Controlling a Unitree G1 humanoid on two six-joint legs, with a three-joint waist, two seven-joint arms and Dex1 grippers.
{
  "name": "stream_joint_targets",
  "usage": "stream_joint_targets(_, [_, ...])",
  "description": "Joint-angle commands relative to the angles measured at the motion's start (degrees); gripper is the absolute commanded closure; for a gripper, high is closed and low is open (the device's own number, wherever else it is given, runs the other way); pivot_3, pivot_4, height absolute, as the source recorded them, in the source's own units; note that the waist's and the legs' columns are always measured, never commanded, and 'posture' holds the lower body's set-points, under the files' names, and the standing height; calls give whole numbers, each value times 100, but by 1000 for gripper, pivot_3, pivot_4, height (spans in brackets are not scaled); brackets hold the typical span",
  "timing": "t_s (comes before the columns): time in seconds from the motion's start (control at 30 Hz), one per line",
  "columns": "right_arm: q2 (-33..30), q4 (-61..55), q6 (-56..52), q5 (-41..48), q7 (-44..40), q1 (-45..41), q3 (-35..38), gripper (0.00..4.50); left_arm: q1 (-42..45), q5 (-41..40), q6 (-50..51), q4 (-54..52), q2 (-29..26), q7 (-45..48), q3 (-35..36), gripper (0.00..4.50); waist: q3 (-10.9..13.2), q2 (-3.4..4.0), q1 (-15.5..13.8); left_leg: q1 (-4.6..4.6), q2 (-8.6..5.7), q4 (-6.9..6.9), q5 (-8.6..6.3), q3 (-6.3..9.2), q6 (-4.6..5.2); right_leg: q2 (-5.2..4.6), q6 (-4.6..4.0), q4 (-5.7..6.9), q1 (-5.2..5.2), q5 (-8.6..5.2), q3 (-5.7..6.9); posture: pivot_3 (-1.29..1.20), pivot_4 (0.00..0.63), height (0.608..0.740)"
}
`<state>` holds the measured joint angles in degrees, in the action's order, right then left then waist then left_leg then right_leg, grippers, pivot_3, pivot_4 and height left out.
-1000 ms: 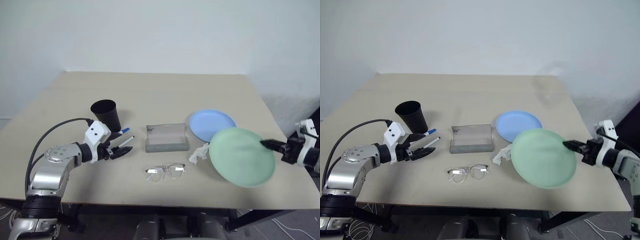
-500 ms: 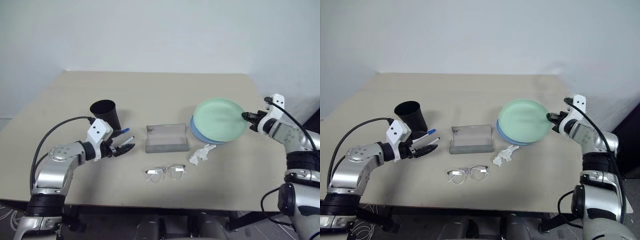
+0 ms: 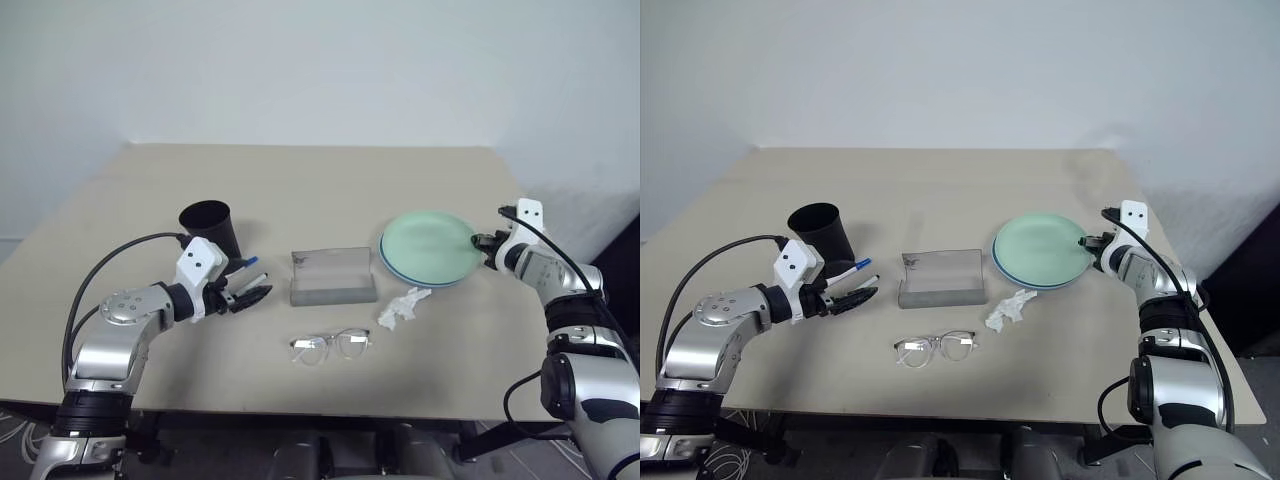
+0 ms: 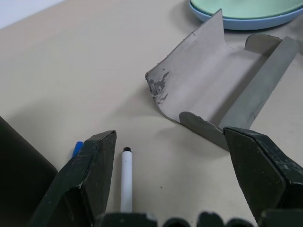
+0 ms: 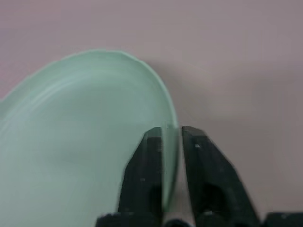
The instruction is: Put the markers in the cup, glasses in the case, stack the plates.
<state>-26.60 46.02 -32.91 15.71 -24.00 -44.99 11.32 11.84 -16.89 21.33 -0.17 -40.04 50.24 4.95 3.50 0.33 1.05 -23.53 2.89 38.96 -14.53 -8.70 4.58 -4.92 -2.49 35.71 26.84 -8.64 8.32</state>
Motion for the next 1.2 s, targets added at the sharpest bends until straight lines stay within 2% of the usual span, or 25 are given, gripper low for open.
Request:
stream_joint_targets(0.03, [-141,-316,102,-41,-255,-212,-52,2449,37,-215,-139,-243,-2,28,286,675,0,0,21,0,0,1,1,0,1,0,0,1,0,0,0,0,0,732])
stream_joint_targets(0.17, [-478,-1398,-269,164,-986,80,-176,1033,-6,-553,-444,-240,36,252,604,675,2,5,22,-1,1,1,1,-1,4,-2,-3,1,5,-2,-1,0,0,732])
stream_joint_targets(0.27, [-714,-2627,-838,519,-1602,537,-279,19,-53,-659,-456,-214,-52,420,679,675,-2,2,17,0,2,-2,0,7,4,-2,-5,0,4,-3,1,0,0,732])
stream_joint_targets(0.43, [-1250,-4726,-1499,1188,-2665,1619,-614,19,1,-882,-331,-257,-181,763,713,675,-1,1,-3,-2,0,0,-2,32,4,-4,-12,-2,-5,-8,14,0,0,732])
stream_joint_targets(0.53, [-1386,-5206,-1371,1163,-2909,2023,-884,19,-12,-1127,-36,-366,-335,1095,669,675,1,3,13,-2,-1,3,-3,38,6,-9,-11,-10,-11,-8,25,0,0,732])
stream_joint_targets(0.63, [-1415,-5300,-1318,1110,-2949,2146,-1039,19,-9,-1182,28,-400,-377,1179,658,675,2,4,15,-1,8,13,-4,35,7,-8,-11,-24,-18,-9,35,0,0,732])
stream_joint_targets(0.77, [-1355,-5355,-1086,1007,-3171,2312,-1467,19,92,-1128,26,-330,-371,1174,594,675,2,11,7,-17,61,6,-4,44,7,0,-9,-105,-45,-8,72,0,0,732])
stream_joint_targets(1.2, [-793,-4314,-147,264,-3206,2069,-2266,19,40,-1070,5,-414,-332,1060,529,675,0,3,8,-8,54,-15,-13,19,-7,4,-10,-89,-24,-8,73,0,0,732])
